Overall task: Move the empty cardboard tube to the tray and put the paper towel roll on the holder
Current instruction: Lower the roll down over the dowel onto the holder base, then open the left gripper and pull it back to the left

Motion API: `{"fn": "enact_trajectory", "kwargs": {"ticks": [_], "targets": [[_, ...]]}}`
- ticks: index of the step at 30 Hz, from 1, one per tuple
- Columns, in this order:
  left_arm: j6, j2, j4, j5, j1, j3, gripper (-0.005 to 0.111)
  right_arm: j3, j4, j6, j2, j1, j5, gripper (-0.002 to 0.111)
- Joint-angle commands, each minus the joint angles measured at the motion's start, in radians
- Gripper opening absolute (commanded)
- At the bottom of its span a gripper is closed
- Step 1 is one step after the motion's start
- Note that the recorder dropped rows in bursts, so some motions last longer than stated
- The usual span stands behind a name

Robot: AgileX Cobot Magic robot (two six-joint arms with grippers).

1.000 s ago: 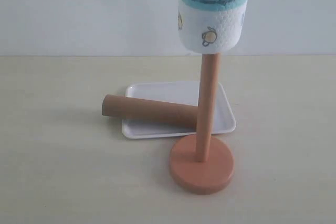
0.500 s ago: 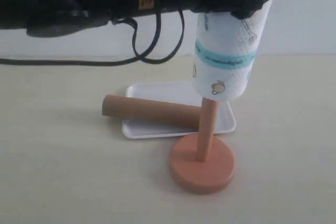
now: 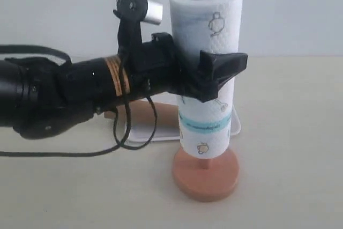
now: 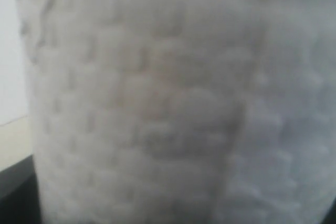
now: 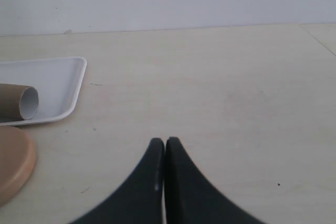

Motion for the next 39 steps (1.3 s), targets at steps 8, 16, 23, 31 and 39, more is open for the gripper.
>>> {"fn": "enact_trajectory", "kwargs": {"ticks": [8,16,23,31,39], "targets": [[0.134,0.166,-0.056,-0.13,0.002,0.055,0.004,0.0,0.0,-0.002,-0.005,0.001,-0.009,0.0],[0.07,0.166,-0.056,-0.059,0.002,0.055,0.101,0.0,0.0,-0.002,-0.005,0.001,-0.009,0.0],[0.086,0.166,0.064,-0.068,0.002,0.055,0.11,0.0,0.0,-0.002,-0.005,0.001,-0.009,0.0],[0.086,0.11,0.064,-0.059,0.002,0.08,0.11,0.0,-0.001,0.0,-0.005,0.001,-0.009,0.0],[0.138,-0.108,0.064,-0.06,0.073,0.337,0.11,0.0,-0.001,0.0,-0.005,0.001,-0.009,0.0]]}}
